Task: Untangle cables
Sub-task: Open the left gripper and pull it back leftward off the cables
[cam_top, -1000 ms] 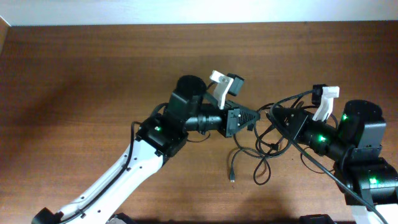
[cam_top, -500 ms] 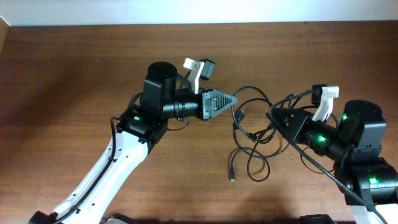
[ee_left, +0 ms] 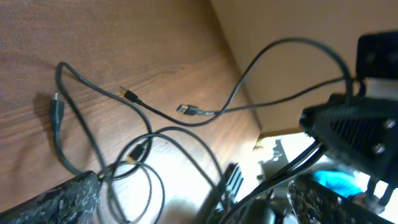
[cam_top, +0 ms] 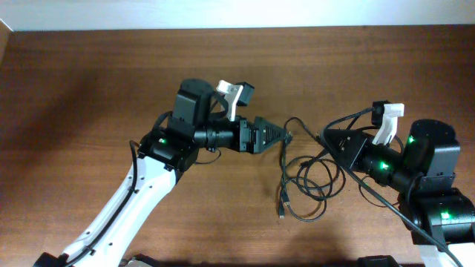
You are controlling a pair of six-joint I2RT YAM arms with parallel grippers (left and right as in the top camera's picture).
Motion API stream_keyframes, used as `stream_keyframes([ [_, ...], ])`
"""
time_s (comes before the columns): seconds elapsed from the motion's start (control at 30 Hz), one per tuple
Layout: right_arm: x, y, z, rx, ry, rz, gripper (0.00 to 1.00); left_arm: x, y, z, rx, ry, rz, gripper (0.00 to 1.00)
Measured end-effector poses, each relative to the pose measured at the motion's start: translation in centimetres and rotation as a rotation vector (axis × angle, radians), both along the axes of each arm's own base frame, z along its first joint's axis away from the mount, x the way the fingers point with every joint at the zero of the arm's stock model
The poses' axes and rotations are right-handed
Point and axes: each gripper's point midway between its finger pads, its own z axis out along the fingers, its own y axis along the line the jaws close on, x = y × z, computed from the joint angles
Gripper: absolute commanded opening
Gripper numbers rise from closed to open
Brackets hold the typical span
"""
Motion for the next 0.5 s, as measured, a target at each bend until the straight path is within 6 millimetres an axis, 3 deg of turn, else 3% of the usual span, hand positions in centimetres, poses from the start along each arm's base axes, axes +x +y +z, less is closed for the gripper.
stream_keyframes([
  [0.33,0.0,0.0,0.0,0.0,0.0,0.0,0.04,-4.0,-2.0,-1.3,0.071,-0.141,-0.223,0.99],
  [0.5,0.0,0.0,0.0,0.0,-0.001,0.0,0.04,-5.3,-1.2,-3.3,0.165,-0.145,-0.271,0.99],
])
